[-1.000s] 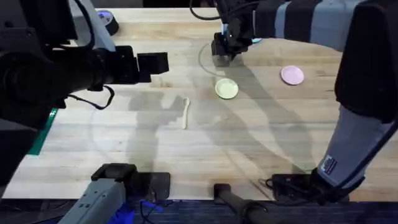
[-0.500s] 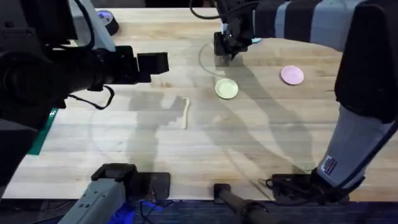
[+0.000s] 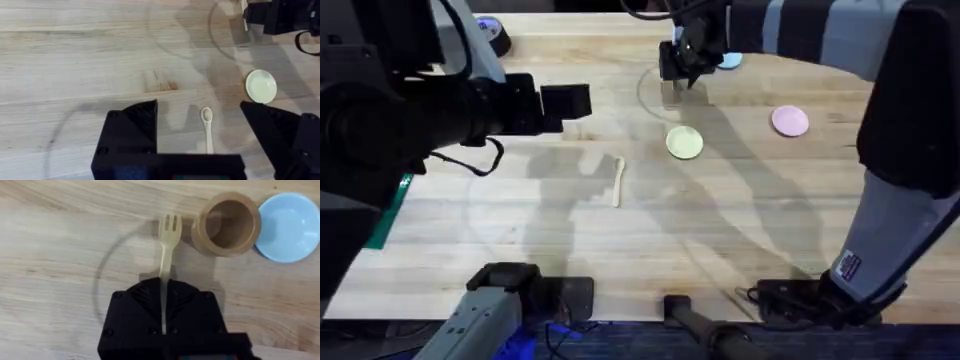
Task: Pick up a utensil and set it on the pink plate, then put the other utensil in the container.
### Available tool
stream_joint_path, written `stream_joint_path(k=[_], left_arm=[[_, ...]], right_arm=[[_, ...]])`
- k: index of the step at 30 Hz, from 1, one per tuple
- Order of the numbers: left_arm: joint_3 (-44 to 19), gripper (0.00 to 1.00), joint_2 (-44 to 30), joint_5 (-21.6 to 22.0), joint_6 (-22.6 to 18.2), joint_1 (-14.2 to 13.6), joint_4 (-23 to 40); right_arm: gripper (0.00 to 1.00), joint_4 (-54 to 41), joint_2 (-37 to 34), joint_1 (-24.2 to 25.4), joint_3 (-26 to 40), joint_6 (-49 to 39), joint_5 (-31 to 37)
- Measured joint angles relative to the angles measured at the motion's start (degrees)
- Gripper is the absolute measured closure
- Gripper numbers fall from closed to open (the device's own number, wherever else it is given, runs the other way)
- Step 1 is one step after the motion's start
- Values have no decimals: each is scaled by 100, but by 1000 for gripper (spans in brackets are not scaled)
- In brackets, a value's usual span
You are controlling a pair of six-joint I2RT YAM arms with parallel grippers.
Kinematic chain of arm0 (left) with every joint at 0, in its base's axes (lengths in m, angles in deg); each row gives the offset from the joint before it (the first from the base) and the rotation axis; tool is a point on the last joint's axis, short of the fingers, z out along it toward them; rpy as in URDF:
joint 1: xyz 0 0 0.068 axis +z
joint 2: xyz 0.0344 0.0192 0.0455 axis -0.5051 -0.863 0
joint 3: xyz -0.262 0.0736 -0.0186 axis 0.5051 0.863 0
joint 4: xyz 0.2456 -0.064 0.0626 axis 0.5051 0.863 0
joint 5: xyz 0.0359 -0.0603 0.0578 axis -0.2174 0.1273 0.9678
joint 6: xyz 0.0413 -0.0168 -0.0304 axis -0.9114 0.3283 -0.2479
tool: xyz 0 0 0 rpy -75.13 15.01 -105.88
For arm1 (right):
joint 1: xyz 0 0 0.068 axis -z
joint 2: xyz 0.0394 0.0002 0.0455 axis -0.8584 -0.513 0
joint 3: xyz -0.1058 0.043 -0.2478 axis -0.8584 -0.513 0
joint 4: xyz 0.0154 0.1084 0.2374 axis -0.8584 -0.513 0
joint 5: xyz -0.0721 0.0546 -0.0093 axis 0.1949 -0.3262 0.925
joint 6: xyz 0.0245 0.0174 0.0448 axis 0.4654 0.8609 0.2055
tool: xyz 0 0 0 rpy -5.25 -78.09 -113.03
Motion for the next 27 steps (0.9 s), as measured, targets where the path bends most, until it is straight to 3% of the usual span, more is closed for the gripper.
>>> stream_joint_path(k=[8,19,27], left_arm=[[0,9,0,0,0,0,0],[0,9,0,0,0,0,0],[0,9,0,0,0,0,0]], right_arm=[[970,-306,156,0,136,-245,-20],[970,-1139,1657,1,220,-803,-19],[969,-2454,2255,270,243,-993,-20]])
